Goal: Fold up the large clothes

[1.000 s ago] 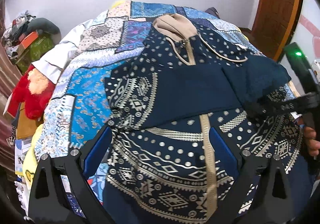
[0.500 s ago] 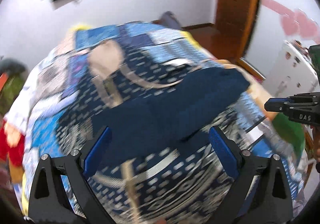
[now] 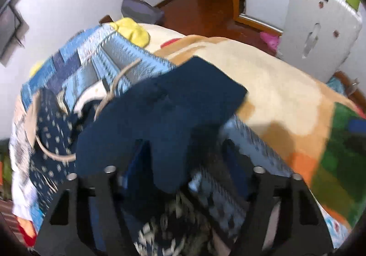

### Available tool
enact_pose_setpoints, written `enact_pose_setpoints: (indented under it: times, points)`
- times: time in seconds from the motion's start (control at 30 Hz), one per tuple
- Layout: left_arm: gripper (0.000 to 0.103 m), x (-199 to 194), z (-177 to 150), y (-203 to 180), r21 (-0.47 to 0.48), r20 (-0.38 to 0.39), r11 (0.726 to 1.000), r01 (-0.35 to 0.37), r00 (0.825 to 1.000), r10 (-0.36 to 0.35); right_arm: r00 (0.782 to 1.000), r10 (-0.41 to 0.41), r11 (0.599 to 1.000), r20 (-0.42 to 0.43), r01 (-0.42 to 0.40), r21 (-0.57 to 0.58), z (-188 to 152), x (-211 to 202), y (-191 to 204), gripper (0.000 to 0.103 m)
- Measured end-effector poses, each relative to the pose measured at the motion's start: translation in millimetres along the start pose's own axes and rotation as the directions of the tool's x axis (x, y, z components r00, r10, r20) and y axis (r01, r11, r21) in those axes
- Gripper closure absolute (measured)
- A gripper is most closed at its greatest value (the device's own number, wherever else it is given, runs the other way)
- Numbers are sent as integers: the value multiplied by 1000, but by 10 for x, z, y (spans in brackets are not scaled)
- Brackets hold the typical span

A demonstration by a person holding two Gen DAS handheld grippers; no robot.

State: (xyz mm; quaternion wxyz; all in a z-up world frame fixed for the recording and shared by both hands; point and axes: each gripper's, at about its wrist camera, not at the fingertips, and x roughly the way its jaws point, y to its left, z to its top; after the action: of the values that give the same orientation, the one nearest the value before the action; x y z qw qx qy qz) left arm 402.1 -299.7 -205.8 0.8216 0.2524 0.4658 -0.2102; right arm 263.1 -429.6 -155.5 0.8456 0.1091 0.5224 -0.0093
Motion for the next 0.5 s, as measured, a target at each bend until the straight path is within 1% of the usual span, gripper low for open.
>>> enact_pose_setpoints:
  times: [0.03, 0.07, 0.1, 0.13, 0.17, 0.27, 0.3, 0.37, 0.43, 0.47, 0.5]
  points:
    - [55, -1, 32, 6, -2, 21, 1000, -15, 1000, 15, 1000, -2, 1000, -6, 2, -2, -21, 15, -14, 93]
    - [77, -8, 65, 25, -14, 30, 999, -35, 999, 35, 1000, -4, 1000, -9, 4, -5, -30, 19, -24, 93]
    - [86, -21, 105, 60, -37, 28, 998, -55, 998, 56, 1000, -7, 1000, -11, 7, -9, -40, 28, -29, 93]
    - [89, -62, 135, 134, -67, 36, 996, -60, 997, 62, 1000, -10, 1000, -10, 10, -15, -47, 36, -34, 93]
    - [90, -135, 150, 203, -98, 58, 994, -48, 997, 54, 1000, -15, 1000, -11, 15, -21, -58, 50, -26, 93]
    - [90, -485, 159, 518, -184, 149, 983, -27, 987, 55, 1000, -20, 999, -17, 19, -30, -25, 84, 32, 93]
    - [90, -673, 126, 687, -212, 187, 977, -20, 980, 61, 1000, -14, 999, -13, 13, -35, -17, 78, 56, 93]
    - [90, -975, 49, 989, -261, 241, 965, -12, 968, 77, 1000, 2, 998, 0, -2, -63, 22, 66, 173, 93]
    - [90, -1265, -63, 1315, -312, 280, 950, -10, 955, 103, 1000, 7, 995, 8, -6, -100, 71, 68, 327, 93]
    - [90, -1378, -126, 1465, -336, 295, 942, -15, 948, 120, 1000, 9, 994, 11, -8, -113, 91, 68, 385, 93]
    - [91, -1525, -240, 1677, -369, 306, 929, -32, 940, 154, 1000, 12, 991, 15, -9, -134, 129, 75, 496, 93]
